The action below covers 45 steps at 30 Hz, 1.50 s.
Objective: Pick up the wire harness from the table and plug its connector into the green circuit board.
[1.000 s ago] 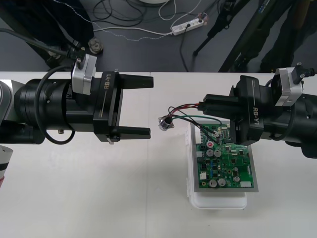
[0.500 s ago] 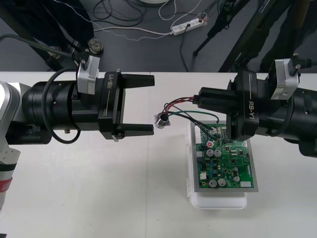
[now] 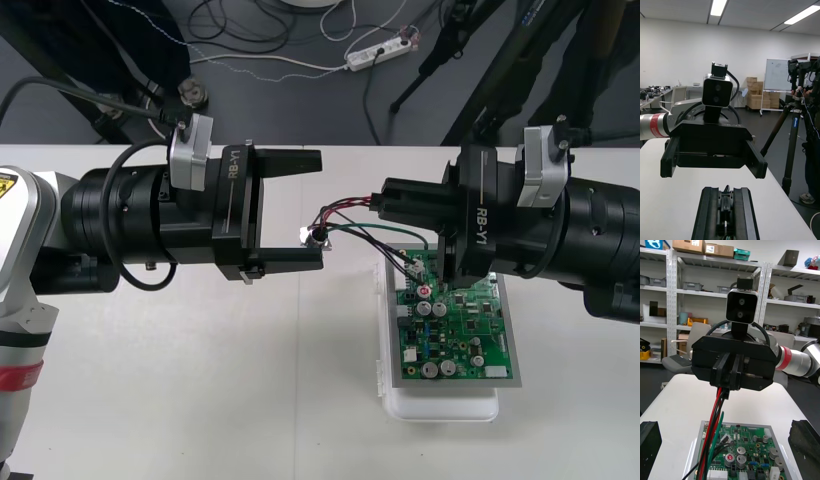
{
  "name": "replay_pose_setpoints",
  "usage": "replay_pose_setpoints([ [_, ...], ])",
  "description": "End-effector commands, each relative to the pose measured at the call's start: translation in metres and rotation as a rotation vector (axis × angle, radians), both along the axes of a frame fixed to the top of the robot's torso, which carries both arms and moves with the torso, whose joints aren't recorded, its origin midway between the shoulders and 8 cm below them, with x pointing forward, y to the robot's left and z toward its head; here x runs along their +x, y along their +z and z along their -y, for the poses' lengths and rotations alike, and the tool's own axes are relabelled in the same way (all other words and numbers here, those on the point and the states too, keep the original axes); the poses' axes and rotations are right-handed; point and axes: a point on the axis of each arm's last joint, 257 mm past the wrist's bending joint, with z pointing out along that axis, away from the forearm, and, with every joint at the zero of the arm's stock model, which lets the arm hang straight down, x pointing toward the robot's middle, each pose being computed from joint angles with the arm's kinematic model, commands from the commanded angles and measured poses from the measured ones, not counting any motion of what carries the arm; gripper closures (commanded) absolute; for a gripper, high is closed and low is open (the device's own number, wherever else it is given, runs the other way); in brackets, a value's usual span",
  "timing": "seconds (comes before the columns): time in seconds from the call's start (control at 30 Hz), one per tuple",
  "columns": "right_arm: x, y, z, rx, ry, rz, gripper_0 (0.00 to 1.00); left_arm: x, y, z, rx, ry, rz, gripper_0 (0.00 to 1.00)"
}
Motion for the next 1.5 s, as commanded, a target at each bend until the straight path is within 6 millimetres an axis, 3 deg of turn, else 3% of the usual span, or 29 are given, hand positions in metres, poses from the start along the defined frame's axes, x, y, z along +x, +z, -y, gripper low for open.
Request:
replay_pose_setpoints([
  [0.03, -0.015, 0.014, -0.017, 0.002, 0.051, 0.023, 1.00, -0.004, 0.012, 0.012, -0.010, -0.029, 0.101, 0.00],
  [0.43, -0.024, 0.011, -0.020, -0.035, 0.073, -0.035, 1.00, -0.007, 0.003, 0.026, 0.016, -0.059, 0.102, 0.00],
  [1.5, -0.027, 0.012, -0.019, -0.029, 0.081, -0.033, 1.00, -0.018, 0.004, 0.047, 0.014, -0.104, 0.109, 0.00],
])
